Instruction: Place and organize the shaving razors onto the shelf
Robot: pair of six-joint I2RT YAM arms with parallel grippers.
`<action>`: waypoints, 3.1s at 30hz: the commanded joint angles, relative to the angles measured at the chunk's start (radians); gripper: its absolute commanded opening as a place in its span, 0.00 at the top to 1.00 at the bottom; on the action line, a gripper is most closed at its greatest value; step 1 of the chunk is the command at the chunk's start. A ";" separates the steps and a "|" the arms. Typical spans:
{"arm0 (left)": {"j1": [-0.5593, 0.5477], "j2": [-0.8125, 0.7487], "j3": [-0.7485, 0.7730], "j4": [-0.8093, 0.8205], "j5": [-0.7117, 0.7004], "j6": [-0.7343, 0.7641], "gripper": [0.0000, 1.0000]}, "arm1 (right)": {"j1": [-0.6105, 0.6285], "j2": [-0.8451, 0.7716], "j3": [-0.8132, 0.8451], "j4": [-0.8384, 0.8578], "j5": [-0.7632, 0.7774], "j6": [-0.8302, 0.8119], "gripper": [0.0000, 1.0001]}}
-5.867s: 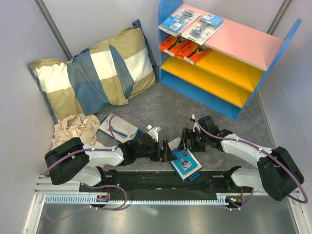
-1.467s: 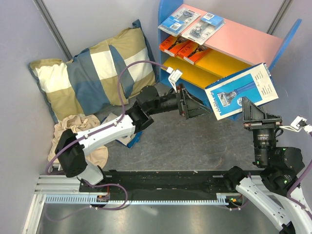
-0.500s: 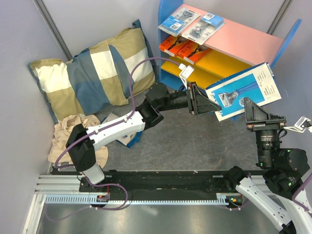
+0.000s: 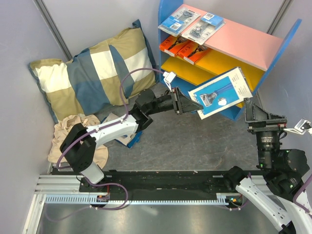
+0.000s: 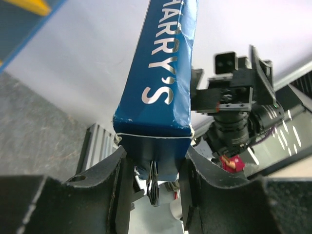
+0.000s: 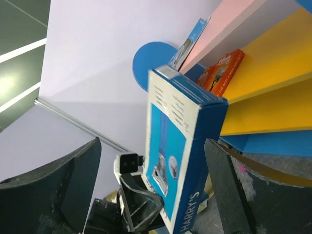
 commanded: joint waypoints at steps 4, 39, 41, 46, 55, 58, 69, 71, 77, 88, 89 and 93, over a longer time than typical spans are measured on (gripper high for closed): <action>0.066 -0.088 -0.141 0.143 -0.053 -0.123 0.98 | 0.000 -0.041 0.025 0.016 0.054 -0.022 0.04; 0.117 0.274 0.276 -0.145 -0.155 -0.252 0.98 | 0.001 -0.076 0.091 -0.026 0.115 -0.122 0.02; 0.117 0.324 0.368 -0.176 -0.162 -0.261 0.98 | 0.001 -0.083 0.100 -0.032 0.123 -0.127 0.02; 0.114 0.423 0.579 -0.315 -0.191 -0.282 0.98 | 0.001 -0.090 0.113 -0.044 0.137 -0.139 0.02; 0.103 0.567 0.845 -0.532 -0.257 -0.316 0.98 | 0.001 -0.095 0.123 -0.055 0.154 -0.147 0.02; 0.102 0.578 0.847 -0.536 -0.293 -0.359 0.98 | 0.000 -0.098 0.126 -0.055 0.160 -0.150 0.02; 0.088 0.592 0.871 -0.556 -0.471 -0.417 0.93 | 0.000 -0.118 0.123 -0.073 0.177 -0.145 0.02; 0.088 0.601 0.889 -0.570 -0.487 -0.419 0.91 | 0.000 -0.116 0.125 -0.076 0.178 -0.145 0.02; 0.090 0.667 0.994 -0.615 -0.510 -0.450 0.85 | 0.000 -0.122 0.131 -0.086 0.181 -0.148 0.02; 0.088 0.679 1.058 -0.645 -0.508 -0.373 0.34 | 0.001 -0.136 0.142 -0.110 0.184 -0.148 0.02; 0.090 0.673 1.057 -0.645 -0.502 -0.367 0.31 | 0.000 -0.136 0.140 -0.112 0.183 -0.148 0.02; 0.087 0.650 1.018 -0.636 -0.464 -0.323 0.18 | 0.000 -0.138 0.142 -0.116 0.175 -0.144 0.02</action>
